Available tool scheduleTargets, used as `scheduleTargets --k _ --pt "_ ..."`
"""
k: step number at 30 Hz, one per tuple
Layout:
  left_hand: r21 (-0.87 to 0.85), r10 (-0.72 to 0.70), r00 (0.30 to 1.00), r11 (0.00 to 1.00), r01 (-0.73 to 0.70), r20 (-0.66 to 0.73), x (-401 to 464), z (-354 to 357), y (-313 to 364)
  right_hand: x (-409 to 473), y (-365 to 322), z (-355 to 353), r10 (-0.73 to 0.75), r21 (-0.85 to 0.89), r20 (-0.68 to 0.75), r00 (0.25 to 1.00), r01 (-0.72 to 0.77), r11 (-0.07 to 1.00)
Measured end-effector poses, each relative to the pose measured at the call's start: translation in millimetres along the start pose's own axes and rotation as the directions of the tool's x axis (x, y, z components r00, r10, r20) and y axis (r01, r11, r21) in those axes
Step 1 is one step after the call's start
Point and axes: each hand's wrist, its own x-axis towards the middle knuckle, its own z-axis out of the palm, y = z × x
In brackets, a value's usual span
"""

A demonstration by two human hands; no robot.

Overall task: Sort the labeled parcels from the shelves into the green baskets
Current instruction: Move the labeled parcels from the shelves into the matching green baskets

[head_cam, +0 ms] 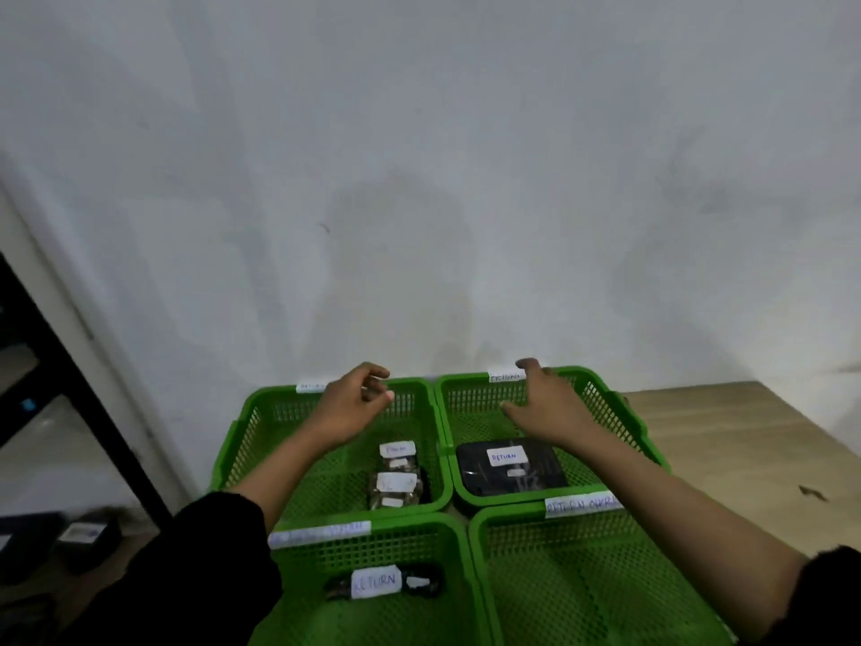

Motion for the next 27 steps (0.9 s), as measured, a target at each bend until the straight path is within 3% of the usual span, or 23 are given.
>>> scheduleTargets --k 6,13,27 --pt "0.054 0.202 0.978 0.979 -0.199 -0.051 -32.6 -94.4 37.5 -72.2 -88.8 -44.5 -0.115 0.057 -0.203 0.972 0.129 0.99" --pt "0.064 0.313 0.944 0.949 -0.308 -0.104 -96.3 -175.3 75.0 -155.6 -173.7 -76.5 -0.176 0.066 -0.375 0.91 0.216 0.974" --pt "0.119 0.452 0.871 0.892 -0.436 -0.191 -304.1 -291.1 97.7 -356.4 -317.9 -91.9 -0.339 -0.019 -0.48 0.809 0.377 0.926"
